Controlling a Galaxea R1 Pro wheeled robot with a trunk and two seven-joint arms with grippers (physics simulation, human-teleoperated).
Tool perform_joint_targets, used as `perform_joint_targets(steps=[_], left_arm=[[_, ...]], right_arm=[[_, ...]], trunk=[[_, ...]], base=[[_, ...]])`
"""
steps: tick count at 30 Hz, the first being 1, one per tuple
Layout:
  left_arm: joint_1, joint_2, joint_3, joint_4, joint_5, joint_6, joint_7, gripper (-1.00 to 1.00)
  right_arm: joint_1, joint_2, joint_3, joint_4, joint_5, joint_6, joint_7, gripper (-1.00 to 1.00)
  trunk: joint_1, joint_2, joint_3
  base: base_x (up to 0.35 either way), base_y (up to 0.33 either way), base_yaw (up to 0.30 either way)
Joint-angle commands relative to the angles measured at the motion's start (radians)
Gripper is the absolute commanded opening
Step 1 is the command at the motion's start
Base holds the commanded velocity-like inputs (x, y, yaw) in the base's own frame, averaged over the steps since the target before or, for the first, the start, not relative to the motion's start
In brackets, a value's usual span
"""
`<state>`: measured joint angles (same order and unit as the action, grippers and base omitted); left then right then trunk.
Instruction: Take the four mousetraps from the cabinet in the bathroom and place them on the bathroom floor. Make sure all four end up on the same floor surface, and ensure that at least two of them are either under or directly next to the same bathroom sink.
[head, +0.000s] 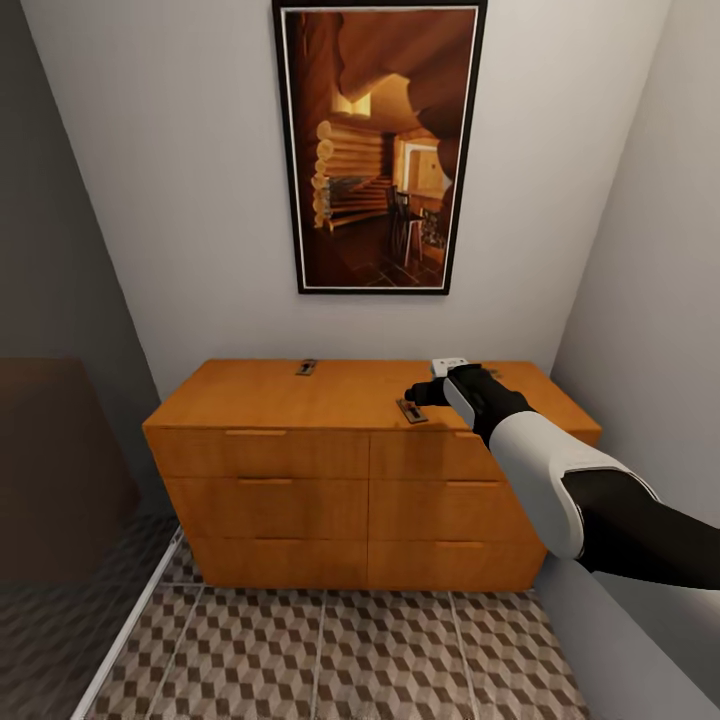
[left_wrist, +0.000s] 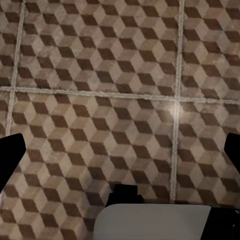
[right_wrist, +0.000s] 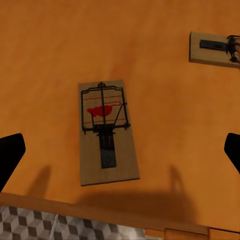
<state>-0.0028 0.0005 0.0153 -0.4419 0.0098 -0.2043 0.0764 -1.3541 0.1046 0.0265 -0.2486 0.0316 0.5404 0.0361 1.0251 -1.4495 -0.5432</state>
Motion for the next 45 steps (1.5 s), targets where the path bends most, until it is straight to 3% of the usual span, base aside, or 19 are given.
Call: perform_joint_targets(steps=[1, 17, 45], left_arm=[[0.000, 0.000, 0.000, 0.000, 0.001, -0.003, 0.002, 1.00], [0.000, 0.000, 0.000, 0.000, 0.001, -0.003, 0.002, 1.00], [0.000, 0.001, 0.000, 0.000, 0.001, -0.003, 0.002, 1.00]], right_arm=[[0.000, 0.000, 0.003, -0.002, 0.004, 0.006, 0.004, 1.00], [0.000, 0.000, 0.003, -0.002, 0.005, 0.006, 0.002, 1.00], [0.000, 0.000, 0.003, -0.001, 0.005, 0.006, 0.001, 1.00]], trunk=[[0.000, -0.001, -0.003], [0.000, -0.001, -0.024], [0.000, -0.001, -0.026]], base=[[0.000, 0.000, 0.000], [0.000, 0.000, 0.000], [0.000, 0.033, 0.000]])
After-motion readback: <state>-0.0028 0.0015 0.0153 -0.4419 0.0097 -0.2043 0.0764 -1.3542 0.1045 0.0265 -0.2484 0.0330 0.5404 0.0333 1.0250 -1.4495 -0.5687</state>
